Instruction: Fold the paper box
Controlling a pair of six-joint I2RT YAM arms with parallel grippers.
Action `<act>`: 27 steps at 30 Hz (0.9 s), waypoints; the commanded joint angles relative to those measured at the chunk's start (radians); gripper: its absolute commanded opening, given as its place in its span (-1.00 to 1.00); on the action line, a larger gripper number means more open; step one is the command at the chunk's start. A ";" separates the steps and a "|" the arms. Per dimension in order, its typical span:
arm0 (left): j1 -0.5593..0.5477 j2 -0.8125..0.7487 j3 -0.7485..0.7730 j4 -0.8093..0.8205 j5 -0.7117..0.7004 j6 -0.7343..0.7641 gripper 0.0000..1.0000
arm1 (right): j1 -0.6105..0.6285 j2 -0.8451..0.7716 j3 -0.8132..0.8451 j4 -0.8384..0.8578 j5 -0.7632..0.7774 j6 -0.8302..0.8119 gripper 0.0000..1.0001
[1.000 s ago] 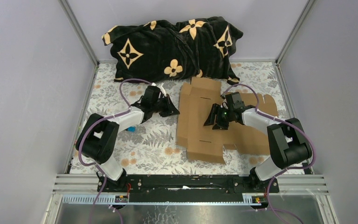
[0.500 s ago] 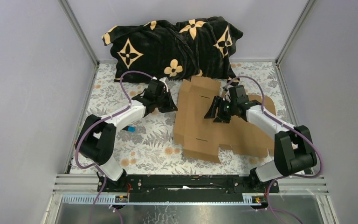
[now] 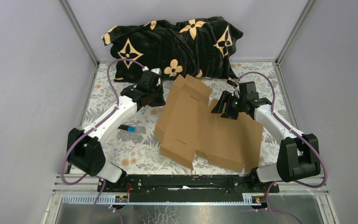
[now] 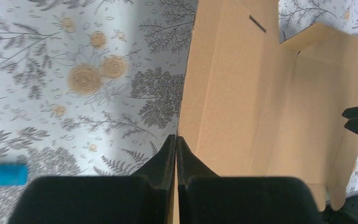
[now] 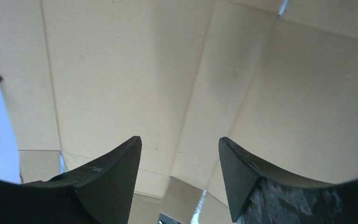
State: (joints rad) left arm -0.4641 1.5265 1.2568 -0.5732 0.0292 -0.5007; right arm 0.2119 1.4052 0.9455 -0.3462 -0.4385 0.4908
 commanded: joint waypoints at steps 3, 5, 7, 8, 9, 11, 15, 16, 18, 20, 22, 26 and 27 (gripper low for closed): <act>-0.002 -0.107 0.056 -0.157 -0.106 0.055 -0.91 | -0.002 0.016 -0.051 0.075 -0.082 0.017 0.39; -0.003 -0.124 0.072 -0.173 -0.099 0.062 -0.91 | -0.002 0.021 -0.066 0.094 -0.091 0.025 0.39; -0.005 -0.147 0.085 -0.180 -0.080 0.069 -0.92 | -0.002 0.021 -0.077 0.101 -0.092 0.026 0.39; -0.004 -0.160 0.089 -0.179 -0.090 0.068 -0.92 | -0.003 0.021 -0.080 0.106 -0.096 0.026 0.39; -0.004 -0.169 0.096 -0.179 -0.102 0.070 -0.92 | -0.002 0.021 -0.084 0.113 -0.100 0.028 0.39; -0.004 -0.161 0.124 -0.182 -0.133 0.084 -0.92 | -0.003 0.024 -0.085 0.123 -0.108 0.036 0.39; -0.004 -0.087 0.213 -0.197 -0.165 0.116 -0.94 | -0.001 0.037 -0.091 0.159 -0.134 0.059 0.38; -0.004 -0.070 0.236 -0.197 -0.174 0.123 -0.94 | 0.001 0.041 -0.092 0.168 -0.138 0.066 0.38; -0.003 -0.033 0.282 -0.198 -0.198 0.139 -0.94 | 0.008 0.058 -0.091 0.190 -0.147 0.078 0.37; -0.004 0.018 0.335 -0.209 -0.223 0.160 -0.94 | 0.022 0.081 -0.085 0.215 -0.152 0.090 0.37; -0.004 0.060 0.395 -0.220 -0.246 0.181 -0.95 | 0.039 0.113 -0.073 0.237 -0.153 0.097 0.36; -0.004 0.119 0.457 -0.222 -0.293 0.215 -0.98 | 0.078 0.191 -0.059 0.312 -0.156 0.128 0.35; -0.004 0.129 0.462 -0.219 -0.300 0.222 -0.99 | 0.089 0.212 -0.054 0.326 -0.152 0.133 0.34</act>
State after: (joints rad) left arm -0.4641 1.6241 1.6588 -0.7883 -0.1947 -0.3393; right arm 0.2649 1.5650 0.8547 -0.1112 -0.5587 0.5915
